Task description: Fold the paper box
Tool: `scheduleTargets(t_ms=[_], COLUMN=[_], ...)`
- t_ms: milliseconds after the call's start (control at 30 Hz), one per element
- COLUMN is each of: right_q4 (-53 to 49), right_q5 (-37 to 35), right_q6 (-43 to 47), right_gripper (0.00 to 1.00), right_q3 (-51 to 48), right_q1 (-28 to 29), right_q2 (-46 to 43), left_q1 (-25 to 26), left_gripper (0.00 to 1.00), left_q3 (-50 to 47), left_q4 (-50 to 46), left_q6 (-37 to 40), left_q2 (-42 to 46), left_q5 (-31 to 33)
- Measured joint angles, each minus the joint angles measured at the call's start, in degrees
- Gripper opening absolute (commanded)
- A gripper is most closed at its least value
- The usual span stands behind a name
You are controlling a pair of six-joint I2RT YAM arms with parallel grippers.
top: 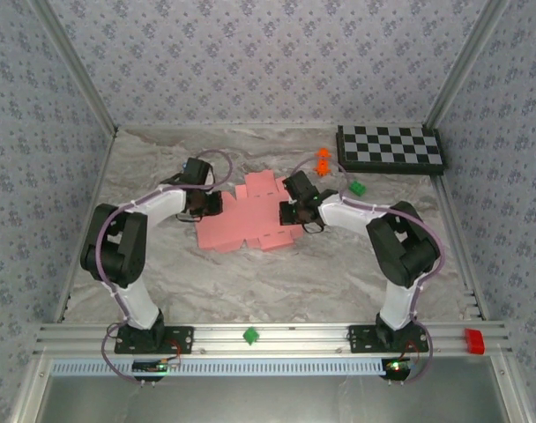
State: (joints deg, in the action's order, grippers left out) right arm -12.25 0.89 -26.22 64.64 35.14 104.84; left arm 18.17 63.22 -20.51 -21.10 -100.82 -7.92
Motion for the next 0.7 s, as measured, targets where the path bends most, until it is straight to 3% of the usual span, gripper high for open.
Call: scheduleTargets(t_ms=[467,700], right_q4=[0.5,-1.2], right_q5=[-0.7,-1.8], right_q6=[-2.1,-0.4], right_gripper=[0.0,0.02], right_q3=[2.8,7.9], right_q1=[0.0,-0.7], right_q2=[5.5,8.8], left_q1=[-1.1,3.7], left_gripper=[0.05,0.07], left_q3=[-6.0,-12.3], left_q4=[3.8,3.7], left_q6=[0.0,-3.4], left_q2=[-0.1,5.3], left_q5=[-0.6,2.7])
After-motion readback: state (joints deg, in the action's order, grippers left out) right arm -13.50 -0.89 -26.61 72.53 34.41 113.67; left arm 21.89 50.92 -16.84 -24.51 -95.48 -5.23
